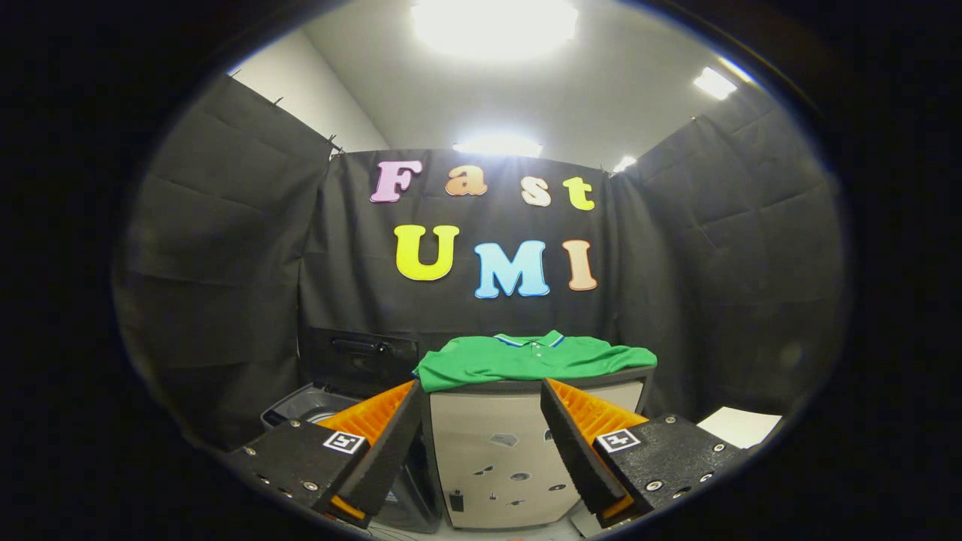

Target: Put the clothes into the washing machine and then close the washing machine lid.

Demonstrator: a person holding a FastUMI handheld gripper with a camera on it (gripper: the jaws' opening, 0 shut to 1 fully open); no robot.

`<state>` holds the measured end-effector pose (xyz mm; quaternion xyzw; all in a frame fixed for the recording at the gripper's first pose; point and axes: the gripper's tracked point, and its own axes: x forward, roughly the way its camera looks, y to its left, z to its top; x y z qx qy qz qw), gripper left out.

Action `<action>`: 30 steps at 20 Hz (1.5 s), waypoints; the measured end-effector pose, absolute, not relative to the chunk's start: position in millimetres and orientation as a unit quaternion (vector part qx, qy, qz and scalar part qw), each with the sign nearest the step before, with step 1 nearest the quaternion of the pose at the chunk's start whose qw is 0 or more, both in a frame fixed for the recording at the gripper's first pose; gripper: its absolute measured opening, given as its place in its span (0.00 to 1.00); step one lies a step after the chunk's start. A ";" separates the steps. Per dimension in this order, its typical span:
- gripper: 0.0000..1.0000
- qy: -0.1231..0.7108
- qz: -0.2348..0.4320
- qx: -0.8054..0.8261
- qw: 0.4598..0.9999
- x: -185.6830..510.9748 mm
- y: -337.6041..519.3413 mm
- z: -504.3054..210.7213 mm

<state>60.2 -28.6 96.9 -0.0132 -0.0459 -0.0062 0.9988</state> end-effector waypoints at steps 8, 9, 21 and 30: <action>0.96 -0.052 -0.018 -0.008 0.998 115.8 -60.4 132.7; 0.96 -0.048 -0.022 -0.009 0.999 123.9 -64.4 135.4; 0.96 -0.033 -0.040 -0.003 0.999 216.4 -101.8 162.0; 0.96 0.020 -0.057 -0.006 0.998 283.5 -134.4 157.6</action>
